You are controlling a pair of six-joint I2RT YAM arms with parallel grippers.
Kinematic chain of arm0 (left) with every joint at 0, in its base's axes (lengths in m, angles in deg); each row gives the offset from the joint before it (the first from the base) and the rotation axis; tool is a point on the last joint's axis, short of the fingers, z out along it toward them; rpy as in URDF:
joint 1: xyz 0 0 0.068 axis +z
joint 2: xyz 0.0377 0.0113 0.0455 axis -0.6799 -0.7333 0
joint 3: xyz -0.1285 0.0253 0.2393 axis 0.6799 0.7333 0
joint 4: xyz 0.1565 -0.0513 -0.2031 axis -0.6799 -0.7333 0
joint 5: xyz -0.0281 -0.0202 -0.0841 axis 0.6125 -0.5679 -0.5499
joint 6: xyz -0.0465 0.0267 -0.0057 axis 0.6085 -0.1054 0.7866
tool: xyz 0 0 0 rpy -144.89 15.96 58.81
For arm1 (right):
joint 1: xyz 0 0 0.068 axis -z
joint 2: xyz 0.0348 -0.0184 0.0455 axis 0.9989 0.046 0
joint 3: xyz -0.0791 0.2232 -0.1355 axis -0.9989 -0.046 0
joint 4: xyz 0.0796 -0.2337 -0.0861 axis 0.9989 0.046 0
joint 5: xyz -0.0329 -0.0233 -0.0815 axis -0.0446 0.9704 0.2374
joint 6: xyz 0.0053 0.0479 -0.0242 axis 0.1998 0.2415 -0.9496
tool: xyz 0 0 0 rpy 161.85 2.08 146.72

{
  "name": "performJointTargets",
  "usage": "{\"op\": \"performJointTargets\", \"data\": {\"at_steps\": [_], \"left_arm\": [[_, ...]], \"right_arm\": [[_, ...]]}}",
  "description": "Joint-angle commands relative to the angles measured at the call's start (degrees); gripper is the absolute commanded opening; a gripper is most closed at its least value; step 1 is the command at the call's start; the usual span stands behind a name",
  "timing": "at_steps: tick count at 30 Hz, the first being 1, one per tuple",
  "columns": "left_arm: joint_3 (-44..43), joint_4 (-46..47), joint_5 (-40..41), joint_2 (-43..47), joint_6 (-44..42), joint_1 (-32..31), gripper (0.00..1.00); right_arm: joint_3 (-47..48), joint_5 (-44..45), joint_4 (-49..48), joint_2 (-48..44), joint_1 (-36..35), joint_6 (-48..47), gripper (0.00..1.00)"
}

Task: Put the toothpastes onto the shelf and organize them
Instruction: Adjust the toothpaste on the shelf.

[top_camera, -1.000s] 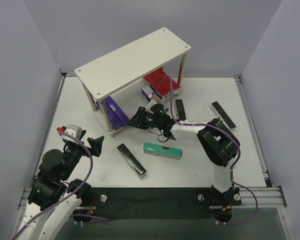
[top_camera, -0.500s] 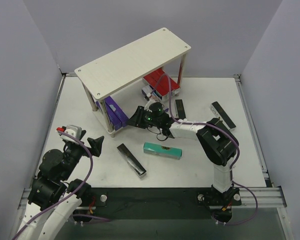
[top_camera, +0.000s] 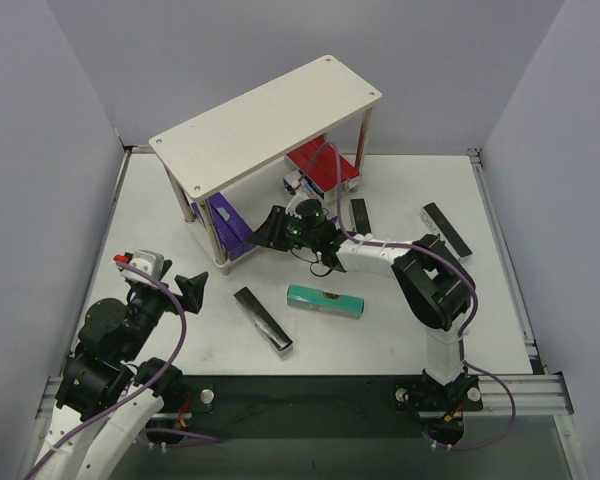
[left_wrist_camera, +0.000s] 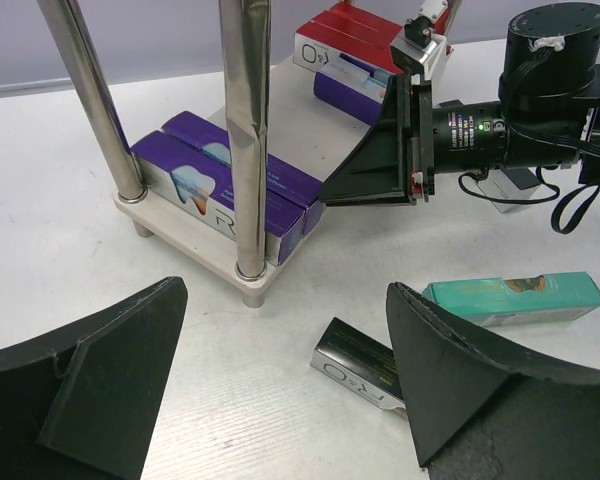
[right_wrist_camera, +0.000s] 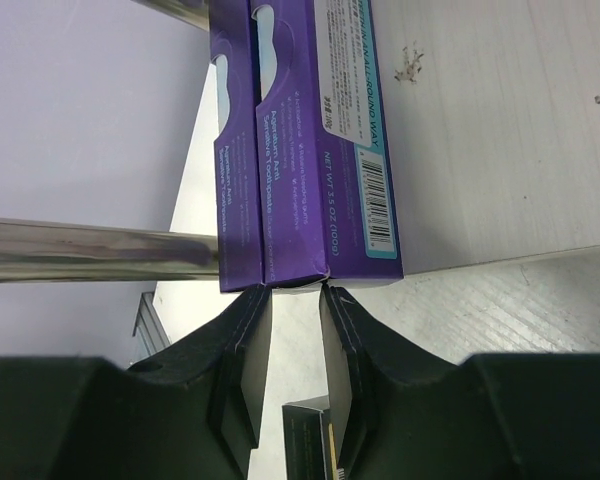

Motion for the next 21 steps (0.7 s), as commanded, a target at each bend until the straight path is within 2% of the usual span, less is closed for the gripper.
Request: {"op": "performJointTargets", "data": {"at_steps": [1, 4, 7, 10, 16, 21], "left_arm": [[-0.13, 1.26, -0.2, 0.44, -0.81, 0.22, 0.92], [-0.57, 1.0, -0.11, 0.44, -1.16, 0.22, 0.93], [-0.31, 1.0, -0.11, 0.97, -1.25, 0.22, 0.92], [0.48, 1.52, -0.11, 1.67, -1.16, 0.14, 0.92], [4.0, 3.37, -0.37, 3.43, -0.81, 0.22, 0.92], [7.07, 5.56, 0.59, 5.53, -0.37, 0.22, 0.92]], "right_arm": [[2.29, -0.06, -1.95, 0.58, -0.24, -0.26, 0.27], [0.1, -0.15, -2.12, -2.74, -0.15, -0.52, 0.27], [-3.67, -0.24, -1.77, -7.57, 0.82, -0.35, 0.32], [-8.59, 0.98, -0.9, -13.81, 2.66, -1.13, 0.41], [-18.25, 5.82, 3.85, -25.94, 8.28, -0.88, 0.67], [-24.42, 9.07, 4.73, -31.32, 14.51, 0.09, 0.76]]}}
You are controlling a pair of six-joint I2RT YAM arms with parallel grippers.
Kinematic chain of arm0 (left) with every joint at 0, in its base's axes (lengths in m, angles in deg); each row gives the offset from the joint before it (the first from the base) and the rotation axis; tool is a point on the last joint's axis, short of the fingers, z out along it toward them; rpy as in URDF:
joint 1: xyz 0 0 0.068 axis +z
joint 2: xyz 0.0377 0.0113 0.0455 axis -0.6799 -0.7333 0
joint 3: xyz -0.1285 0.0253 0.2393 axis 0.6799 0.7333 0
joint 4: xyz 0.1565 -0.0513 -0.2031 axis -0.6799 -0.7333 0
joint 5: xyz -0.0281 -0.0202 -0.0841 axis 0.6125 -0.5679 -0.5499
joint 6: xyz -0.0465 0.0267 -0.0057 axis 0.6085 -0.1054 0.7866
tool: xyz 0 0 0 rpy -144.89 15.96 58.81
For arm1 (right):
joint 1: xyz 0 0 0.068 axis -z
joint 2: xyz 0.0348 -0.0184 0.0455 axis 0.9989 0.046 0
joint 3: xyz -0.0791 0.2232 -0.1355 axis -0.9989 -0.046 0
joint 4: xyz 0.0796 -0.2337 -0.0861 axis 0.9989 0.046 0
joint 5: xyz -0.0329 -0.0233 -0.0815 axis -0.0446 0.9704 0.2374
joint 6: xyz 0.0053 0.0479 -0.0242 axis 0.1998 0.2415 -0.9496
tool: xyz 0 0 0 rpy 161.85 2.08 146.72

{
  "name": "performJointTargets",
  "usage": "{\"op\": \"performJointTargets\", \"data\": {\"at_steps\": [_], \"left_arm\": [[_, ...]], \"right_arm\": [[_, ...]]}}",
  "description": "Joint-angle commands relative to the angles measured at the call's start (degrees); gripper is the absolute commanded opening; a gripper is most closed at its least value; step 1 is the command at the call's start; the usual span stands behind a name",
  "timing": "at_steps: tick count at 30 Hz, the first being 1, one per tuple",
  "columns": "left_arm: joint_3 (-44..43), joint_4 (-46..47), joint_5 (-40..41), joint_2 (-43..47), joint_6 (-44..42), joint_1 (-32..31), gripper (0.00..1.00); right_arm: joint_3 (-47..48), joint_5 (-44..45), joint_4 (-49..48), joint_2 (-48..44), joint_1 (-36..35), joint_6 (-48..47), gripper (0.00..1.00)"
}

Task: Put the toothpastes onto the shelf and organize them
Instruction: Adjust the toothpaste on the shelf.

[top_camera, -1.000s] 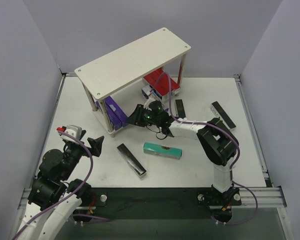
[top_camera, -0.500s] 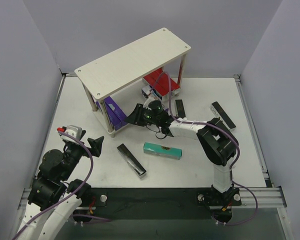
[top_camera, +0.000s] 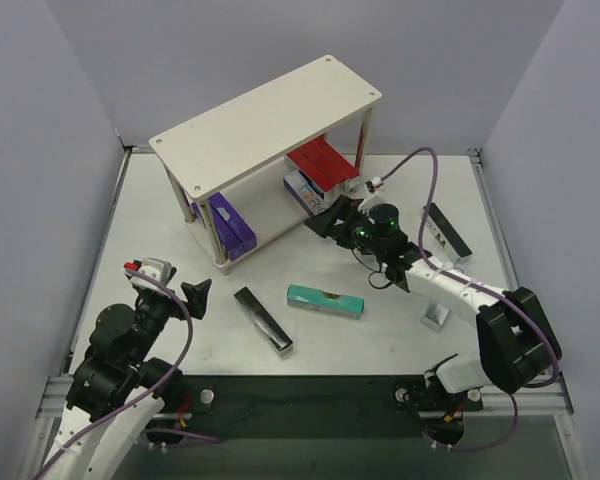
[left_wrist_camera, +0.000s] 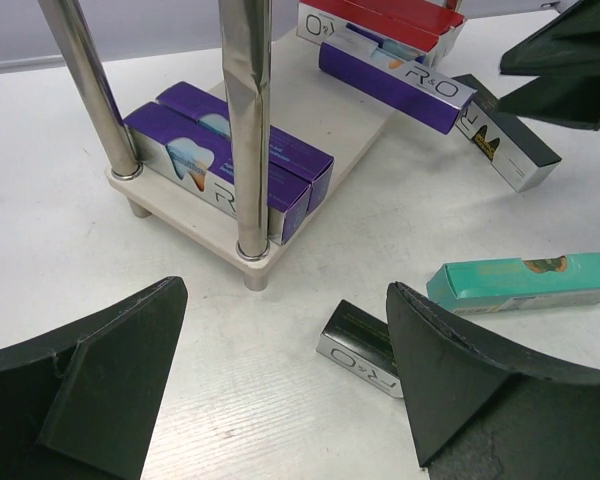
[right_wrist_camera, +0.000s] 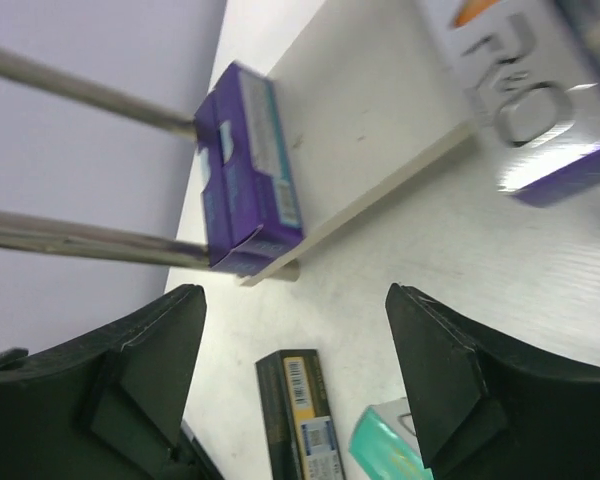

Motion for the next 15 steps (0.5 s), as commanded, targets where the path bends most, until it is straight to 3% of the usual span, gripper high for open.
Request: {"op": "performJointTargets", "data": {"at_steps": [1, 6, 15], "left_arm": [[2.42, 4.89, 0.74, 1.95, 0.24, 0.22, 0.92], [4.36, 5.94, 1.71, 3.27, 0.15, 0.22, 0.92], [6.29, 7.0, 3.65, 4.5, -0.46, 0.22, 0.92]], "right_arm": [[-4.53, 3.7, 0.78, -3.31, 4.52, 1.1, 0.78], [-9.64, 1.25, -9.93, -1.3, 8.39, 4.09, 0.79], [-6.92, -2.45, -26.03, 13.46, 10.59, 8.84, 0.79]]}}
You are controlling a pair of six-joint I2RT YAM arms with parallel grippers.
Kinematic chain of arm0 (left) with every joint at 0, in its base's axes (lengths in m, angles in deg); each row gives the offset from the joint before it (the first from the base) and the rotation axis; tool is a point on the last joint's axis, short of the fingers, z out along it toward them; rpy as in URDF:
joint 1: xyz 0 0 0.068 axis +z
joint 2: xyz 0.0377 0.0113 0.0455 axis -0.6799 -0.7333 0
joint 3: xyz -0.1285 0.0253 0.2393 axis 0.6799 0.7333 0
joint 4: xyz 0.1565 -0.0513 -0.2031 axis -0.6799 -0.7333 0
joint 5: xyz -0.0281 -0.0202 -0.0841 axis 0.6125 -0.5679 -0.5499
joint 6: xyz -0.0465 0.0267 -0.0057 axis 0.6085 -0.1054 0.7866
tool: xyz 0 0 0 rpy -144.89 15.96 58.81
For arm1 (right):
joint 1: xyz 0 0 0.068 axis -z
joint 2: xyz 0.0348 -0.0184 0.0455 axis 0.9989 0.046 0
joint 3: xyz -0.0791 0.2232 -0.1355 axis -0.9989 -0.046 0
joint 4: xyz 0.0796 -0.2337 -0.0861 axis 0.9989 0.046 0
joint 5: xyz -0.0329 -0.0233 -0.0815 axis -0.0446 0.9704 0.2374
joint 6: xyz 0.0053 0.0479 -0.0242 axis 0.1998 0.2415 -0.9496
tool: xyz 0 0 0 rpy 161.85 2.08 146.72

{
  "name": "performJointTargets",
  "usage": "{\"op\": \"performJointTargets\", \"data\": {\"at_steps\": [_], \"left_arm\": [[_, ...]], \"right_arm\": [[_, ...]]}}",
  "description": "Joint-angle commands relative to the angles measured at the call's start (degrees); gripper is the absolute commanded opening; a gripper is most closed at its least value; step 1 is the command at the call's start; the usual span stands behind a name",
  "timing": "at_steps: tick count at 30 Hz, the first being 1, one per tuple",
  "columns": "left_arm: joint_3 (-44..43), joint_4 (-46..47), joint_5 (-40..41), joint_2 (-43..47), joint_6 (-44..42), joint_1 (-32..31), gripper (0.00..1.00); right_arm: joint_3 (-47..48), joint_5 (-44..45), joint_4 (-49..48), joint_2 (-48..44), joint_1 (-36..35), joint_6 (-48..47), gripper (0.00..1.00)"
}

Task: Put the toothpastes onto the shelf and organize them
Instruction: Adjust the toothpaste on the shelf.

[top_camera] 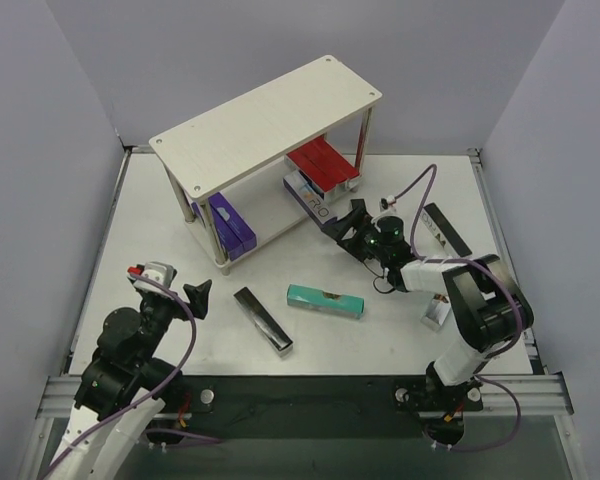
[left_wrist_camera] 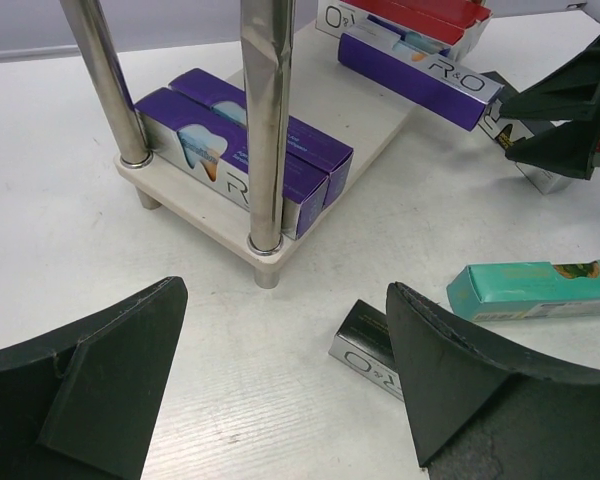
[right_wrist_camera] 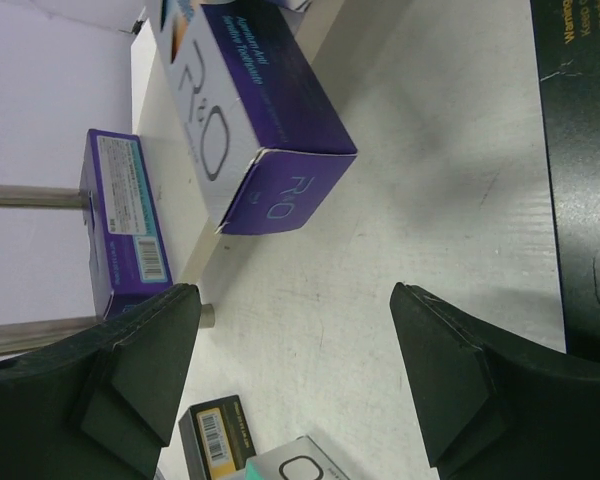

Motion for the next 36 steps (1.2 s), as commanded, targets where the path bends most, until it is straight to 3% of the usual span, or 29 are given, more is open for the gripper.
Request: {"op": "performJointTargets", "data": {"at_steps": [1, 11, 18, 27, 31, 36], "left_arm": [[0.07, 4.03, 1.81, 1.14, -0.44, 0.22, 0.92], [0.07, 4.03, 2.07, 1.14, -0.53, 0.22, 0.92], [0.07, 4.12, 1.99, 0.79, -0.61, 0.31, 0.92], [0.15, 4.2, 1.9, 0.44, -0.61, 0.31, 0.91], [0.15, 4.29, 1.64, 0.17, -0.61, 0.31, 0.91], [0.15, 4.38, 1.37, 0.08, -0.61, 0.31, 0.91]], "right_arm": [[3.96, -1.99, -11.54, 4.21, 0.51, 2.63, 0.79], [6.61, -4.28, -22.52, 11.5, 2.53, 6.05, 0.77], [8.72, -6.57, -25.43, 15.99, 2.97, 7.99, 0.71], [8.37, -9.12, -29.99, 18.63, 3.59, 9.04, 0.54], [8.28, -10.52, -30.88, 18.72, 3.59, 8.34, 0.4], [7.49, -12.28, -28.42, 15.48, 2.62, 1.86, 0.32]]}}
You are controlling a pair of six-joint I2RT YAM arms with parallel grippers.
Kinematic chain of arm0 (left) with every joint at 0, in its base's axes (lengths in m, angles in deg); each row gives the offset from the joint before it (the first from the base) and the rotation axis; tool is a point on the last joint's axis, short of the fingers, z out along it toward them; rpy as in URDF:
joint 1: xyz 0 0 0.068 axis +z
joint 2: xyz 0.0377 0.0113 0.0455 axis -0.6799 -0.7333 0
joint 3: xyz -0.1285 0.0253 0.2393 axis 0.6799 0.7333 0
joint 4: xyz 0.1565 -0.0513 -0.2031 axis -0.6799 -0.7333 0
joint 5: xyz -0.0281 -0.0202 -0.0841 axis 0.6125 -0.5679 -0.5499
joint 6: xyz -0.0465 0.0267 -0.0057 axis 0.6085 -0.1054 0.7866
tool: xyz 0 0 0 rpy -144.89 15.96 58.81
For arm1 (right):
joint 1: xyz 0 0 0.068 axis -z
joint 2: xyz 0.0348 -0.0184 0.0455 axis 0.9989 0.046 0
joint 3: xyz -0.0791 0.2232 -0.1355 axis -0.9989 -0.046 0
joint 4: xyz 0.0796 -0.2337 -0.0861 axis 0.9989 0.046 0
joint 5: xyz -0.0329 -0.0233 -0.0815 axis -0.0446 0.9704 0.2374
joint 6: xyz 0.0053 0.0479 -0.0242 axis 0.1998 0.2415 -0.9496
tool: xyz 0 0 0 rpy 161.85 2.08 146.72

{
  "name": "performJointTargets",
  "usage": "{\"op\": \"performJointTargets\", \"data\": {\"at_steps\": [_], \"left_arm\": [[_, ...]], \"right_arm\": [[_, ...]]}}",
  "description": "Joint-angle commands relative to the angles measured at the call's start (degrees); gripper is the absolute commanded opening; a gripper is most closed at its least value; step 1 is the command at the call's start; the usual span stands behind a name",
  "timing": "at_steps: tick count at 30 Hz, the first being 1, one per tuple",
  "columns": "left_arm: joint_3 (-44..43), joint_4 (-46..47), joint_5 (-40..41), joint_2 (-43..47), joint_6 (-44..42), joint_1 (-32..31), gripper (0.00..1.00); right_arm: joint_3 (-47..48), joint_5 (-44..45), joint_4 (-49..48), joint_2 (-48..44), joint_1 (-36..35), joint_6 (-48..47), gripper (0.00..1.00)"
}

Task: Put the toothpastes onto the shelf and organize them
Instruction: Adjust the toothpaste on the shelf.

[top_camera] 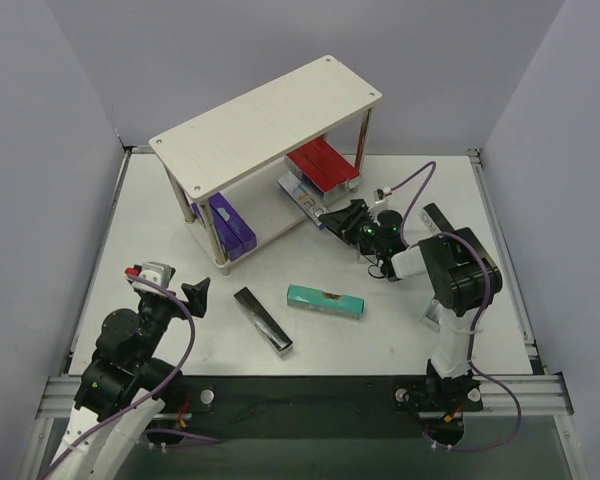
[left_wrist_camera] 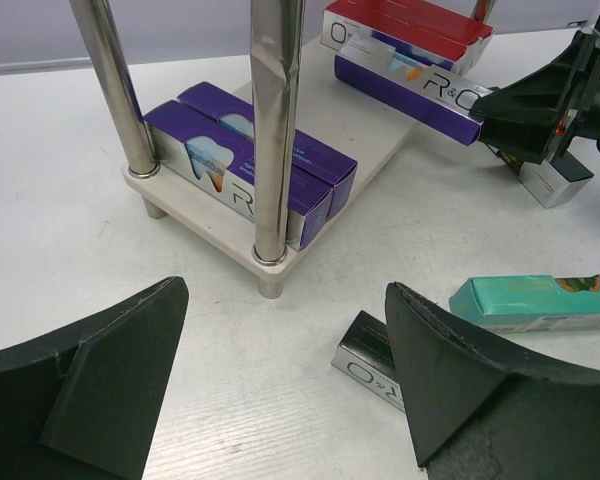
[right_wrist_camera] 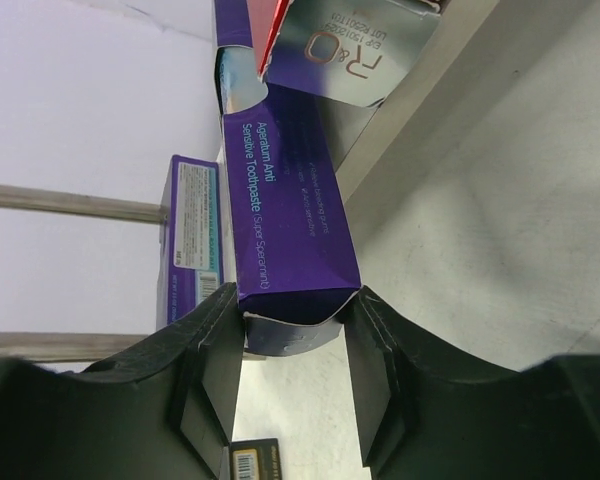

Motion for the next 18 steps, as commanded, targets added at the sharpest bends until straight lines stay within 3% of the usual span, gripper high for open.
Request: {"op": "performJointTargets", "data": {"at_steps": [1, 5, 10, 18], "left_arm": [[-0.09, 3.07, 0.02, -0.42, -0.66, 0.31, 0.91], [0.0, 3.16, -0.16, -0.59, -0.66, 0.31, 0.91], [-0.09, 3.33, -0.77, -0.86, -0.75, 0.4, 0.91], [-0.09, 3.24, -0.95, -0.77, -0.75, 0.49, 0.91]], "right_arm": [[0.74, -2.12, -2.62, -4.03, -1.75, -8.25, 0.31], [0.82, 1.3, 8.89, -9.82, -6.49, -20.37, 0.31], [5.04, 16.21, 27.34, -16.69, -15.45, -40.04, 0.31], [11.63, 39.0, 34.5, -15.91, -28.99, -57.48, 0.31]]}}
